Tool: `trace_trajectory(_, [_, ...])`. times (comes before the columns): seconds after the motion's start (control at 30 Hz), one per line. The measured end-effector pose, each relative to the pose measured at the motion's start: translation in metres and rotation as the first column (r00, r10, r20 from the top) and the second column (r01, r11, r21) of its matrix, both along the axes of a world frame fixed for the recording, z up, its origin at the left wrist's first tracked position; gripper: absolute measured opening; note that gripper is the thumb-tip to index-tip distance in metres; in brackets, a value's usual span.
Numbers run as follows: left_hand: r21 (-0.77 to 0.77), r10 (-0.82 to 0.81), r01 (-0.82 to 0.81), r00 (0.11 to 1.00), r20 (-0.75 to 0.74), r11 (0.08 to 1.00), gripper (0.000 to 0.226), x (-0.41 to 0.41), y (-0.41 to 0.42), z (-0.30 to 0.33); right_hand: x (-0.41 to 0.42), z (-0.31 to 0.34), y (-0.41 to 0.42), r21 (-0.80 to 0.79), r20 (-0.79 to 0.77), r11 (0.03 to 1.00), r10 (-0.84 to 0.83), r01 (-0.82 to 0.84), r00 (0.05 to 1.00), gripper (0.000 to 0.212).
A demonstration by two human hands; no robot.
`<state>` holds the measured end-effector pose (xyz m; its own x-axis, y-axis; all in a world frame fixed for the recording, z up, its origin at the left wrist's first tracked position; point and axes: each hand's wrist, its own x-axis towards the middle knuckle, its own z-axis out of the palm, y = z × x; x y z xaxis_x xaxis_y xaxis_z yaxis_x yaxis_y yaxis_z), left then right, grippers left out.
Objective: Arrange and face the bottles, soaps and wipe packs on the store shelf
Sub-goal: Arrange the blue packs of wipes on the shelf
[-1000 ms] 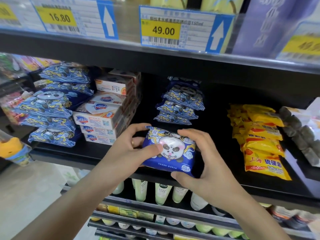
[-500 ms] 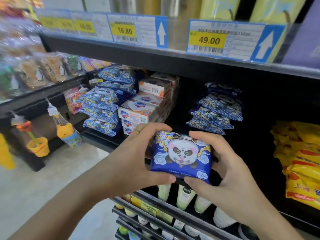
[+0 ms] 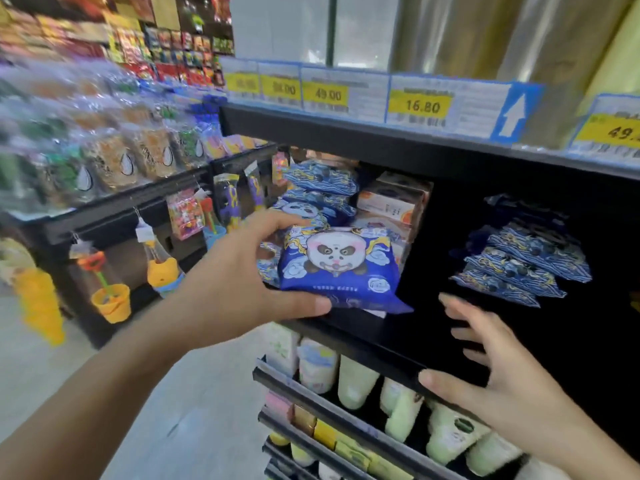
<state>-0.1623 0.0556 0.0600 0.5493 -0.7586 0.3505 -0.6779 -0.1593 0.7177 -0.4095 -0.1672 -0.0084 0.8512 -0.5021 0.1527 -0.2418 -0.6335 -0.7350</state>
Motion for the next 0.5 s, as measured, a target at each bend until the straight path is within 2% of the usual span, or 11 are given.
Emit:
trace_trajectory(0.1, [-0.024, -0.023, 0.024, 1.000, 0.018, 0.999, 0.091, 0.037, -0.003, 0.008, 0.018, -0.015, -0.006, -0.174, -0.125, 0.965, -0.219, 0.196, 0.968, 0.073])
trace_trajectory(0.2, [-0.026, -0.058, 0.058, 0.998, 0.005, 0.998, 0.085, 0.070, -0.014, 0.014, 0.037, -0.025, -0.008, -0.244, -0.123, 0.914, -0.362, 0.326, 0.924, 0.065])
trace_trajectory(0.3, [-0.020, -0.075, 0.074, 0.997, -0.020, 0.997, 0.088, 0.101, -0.025, 0.015, 0.050, -0.033, -0.007, -0.365, -0.151, 0.821, -0.517, 0.438, 0.843, 0.053])
trace_trajectory(0.4, [-0.009, -0.097, 0.097, 0.995, -0.032, 0.995, 0.090, 0.130, -0.038, 0.014, 0.055, -0.041, -0.002, -0.433, -0.101, 0.753, -0.586, 0.495, 0.804, 0.045])
trace_trajectory(0.5, [0.022, -0.141, 0.142, 0.989, -0.054, 0.990, 0.099, 0.152, -0.050, 0.013, 0.054, -0.049, -0.002, -0.440, -0.053, 0.733, -0.598, 0.519, 0.800, 0.041])
